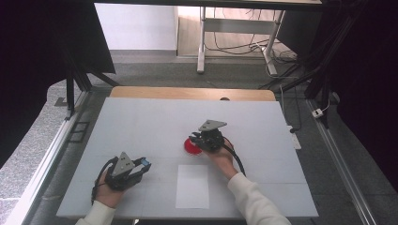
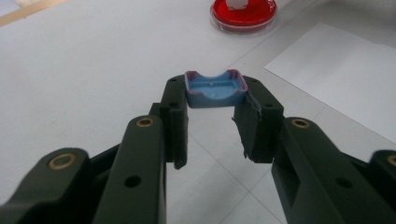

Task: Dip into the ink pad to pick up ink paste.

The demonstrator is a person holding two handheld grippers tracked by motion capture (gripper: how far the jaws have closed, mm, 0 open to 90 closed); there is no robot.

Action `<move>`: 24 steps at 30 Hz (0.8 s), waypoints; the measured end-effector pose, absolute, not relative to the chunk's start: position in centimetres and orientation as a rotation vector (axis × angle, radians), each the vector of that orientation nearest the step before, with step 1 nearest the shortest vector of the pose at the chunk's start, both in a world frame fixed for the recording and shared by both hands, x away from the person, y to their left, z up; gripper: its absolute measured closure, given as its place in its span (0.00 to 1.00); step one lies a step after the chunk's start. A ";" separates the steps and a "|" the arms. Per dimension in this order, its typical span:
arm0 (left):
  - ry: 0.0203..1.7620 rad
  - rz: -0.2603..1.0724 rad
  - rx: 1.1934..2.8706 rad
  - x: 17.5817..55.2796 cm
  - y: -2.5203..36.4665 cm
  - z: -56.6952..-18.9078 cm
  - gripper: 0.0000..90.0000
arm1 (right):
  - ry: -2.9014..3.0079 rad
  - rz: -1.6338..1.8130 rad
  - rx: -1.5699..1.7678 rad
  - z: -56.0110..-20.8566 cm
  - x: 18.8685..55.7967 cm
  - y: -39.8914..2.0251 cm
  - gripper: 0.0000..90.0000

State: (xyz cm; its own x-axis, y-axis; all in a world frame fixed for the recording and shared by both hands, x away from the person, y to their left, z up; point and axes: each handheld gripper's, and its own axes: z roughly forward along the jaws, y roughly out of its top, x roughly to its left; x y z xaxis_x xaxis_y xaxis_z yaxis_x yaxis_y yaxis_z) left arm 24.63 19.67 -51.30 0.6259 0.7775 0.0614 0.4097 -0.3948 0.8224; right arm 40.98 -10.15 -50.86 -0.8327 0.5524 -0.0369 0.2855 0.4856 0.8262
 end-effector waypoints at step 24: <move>0.928 0.570 2.022 24.6 19.8 -51.2 0.73 | 2.397 1.333 0.731 -49.6 40.6 -10.9 0.84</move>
